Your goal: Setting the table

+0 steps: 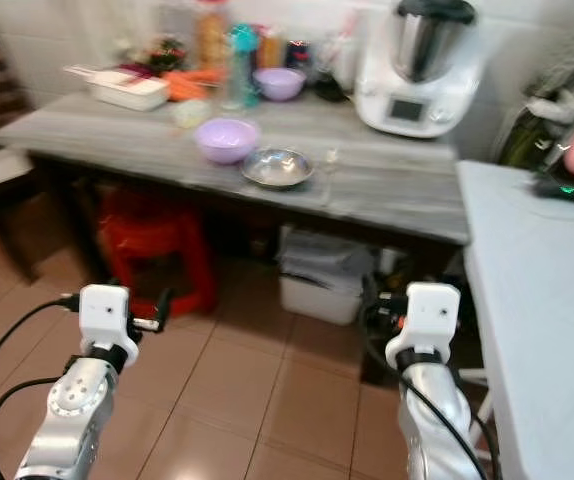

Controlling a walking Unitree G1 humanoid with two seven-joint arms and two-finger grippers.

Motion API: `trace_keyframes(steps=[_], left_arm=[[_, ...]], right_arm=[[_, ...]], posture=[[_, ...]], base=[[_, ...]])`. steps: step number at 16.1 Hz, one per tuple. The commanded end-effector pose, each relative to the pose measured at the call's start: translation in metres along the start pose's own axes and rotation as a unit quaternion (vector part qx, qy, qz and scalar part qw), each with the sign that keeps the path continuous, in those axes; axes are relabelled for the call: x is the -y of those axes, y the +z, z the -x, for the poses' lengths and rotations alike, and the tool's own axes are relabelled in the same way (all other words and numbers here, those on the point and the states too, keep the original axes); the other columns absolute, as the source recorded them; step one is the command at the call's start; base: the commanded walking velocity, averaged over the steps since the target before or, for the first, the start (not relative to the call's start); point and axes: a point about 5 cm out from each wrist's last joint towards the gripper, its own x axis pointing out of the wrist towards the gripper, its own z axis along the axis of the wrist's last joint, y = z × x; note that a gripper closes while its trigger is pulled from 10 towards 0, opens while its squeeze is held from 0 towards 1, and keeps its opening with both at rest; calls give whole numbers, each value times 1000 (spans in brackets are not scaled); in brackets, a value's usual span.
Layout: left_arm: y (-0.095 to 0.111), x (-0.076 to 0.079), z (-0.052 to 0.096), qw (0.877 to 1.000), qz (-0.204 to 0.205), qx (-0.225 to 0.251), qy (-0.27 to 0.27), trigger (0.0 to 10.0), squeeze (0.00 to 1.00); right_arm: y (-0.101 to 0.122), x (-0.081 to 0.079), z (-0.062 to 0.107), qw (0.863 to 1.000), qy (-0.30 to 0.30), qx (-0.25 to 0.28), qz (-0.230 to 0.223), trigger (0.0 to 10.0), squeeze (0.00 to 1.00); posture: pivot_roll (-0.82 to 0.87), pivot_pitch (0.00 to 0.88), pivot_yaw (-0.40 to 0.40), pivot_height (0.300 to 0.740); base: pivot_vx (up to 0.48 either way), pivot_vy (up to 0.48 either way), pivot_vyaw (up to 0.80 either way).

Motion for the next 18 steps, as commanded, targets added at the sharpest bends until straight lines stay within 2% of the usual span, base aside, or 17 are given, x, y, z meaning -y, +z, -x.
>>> trace_keyframes(steps=[1, 2, 6, 11, 18], left_arm=[[7, 9, -3, 999, 14, 16, -29, 10000, 0], [9, 11, -3, 999, 23, 20, -40, 10000, 0], [12, 16, -5, 998, 16, 24, -58, 10000, 0], [12, 21, -6, 997, 19, 21, -67, 10000, 0], [21, 15, -13, 997, 17, 33, -67, 10000, 0]], right_arm=[[-6, 7, 1, 1000, -13, -14, -3, 10000, 0], [-6, 7, 1, 1000, -15, -14, -4, 10000, 0], [-5, 6, 1, 1000, -9, -14, 3, 10000, 0], [-4, 8, 0, 1000, -9, -11, 6, 10000, 0], [-2, 8, -2, 1000, -8, -11, 6, 10000, 0]], posture=[[-69, 0, -22, 740], [-70, 0, -21, 740], [-73, 0, -16, 740], [-77, 0, -10, 740], [-81, 0, -10, 740]], base=[[0, 0, 0], [0, 0, 0], [0, 0, 0], [0, 0, -260], [0, -332, 0]])
